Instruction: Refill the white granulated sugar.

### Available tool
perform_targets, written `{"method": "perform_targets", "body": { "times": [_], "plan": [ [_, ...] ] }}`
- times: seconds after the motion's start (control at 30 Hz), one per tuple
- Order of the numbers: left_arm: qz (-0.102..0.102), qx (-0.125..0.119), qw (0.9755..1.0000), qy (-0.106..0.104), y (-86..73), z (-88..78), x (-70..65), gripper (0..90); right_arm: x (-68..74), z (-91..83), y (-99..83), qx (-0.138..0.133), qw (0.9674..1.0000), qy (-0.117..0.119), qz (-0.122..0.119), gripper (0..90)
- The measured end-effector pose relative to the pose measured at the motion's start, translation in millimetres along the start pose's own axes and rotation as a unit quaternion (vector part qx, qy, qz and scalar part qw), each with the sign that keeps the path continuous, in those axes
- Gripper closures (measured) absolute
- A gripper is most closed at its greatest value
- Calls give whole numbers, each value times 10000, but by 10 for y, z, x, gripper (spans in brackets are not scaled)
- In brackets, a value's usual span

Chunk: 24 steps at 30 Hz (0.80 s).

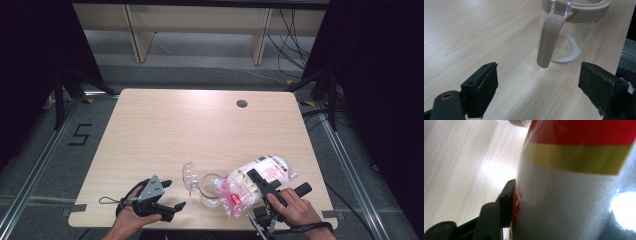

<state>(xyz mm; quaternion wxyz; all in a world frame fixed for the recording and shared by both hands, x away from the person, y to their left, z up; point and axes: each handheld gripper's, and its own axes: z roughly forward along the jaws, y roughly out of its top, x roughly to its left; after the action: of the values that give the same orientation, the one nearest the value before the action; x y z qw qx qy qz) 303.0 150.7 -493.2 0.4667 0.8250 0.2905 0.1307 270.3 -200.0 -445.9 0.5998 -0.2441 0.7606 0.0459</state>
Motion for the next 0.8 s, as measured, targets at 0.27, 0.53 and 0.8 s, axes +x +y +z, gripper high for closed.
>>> {"method": "perform_targets", "body": {
  "times": [0.27,0.53,0.8],
  "plan": [
    [-5,5,10000,15,1,-3,-3,155,-39,-5,9,33,9999,-28,-145,506],
    [-32,-16,10000,2,1,-1,-6,155,-38,-2,20,49,9996,-54,-266,509],
    [0,6,10000,8,1,-2,-2,155,-49,-2,29,116,9993,13,-361,512]
  ]
}}
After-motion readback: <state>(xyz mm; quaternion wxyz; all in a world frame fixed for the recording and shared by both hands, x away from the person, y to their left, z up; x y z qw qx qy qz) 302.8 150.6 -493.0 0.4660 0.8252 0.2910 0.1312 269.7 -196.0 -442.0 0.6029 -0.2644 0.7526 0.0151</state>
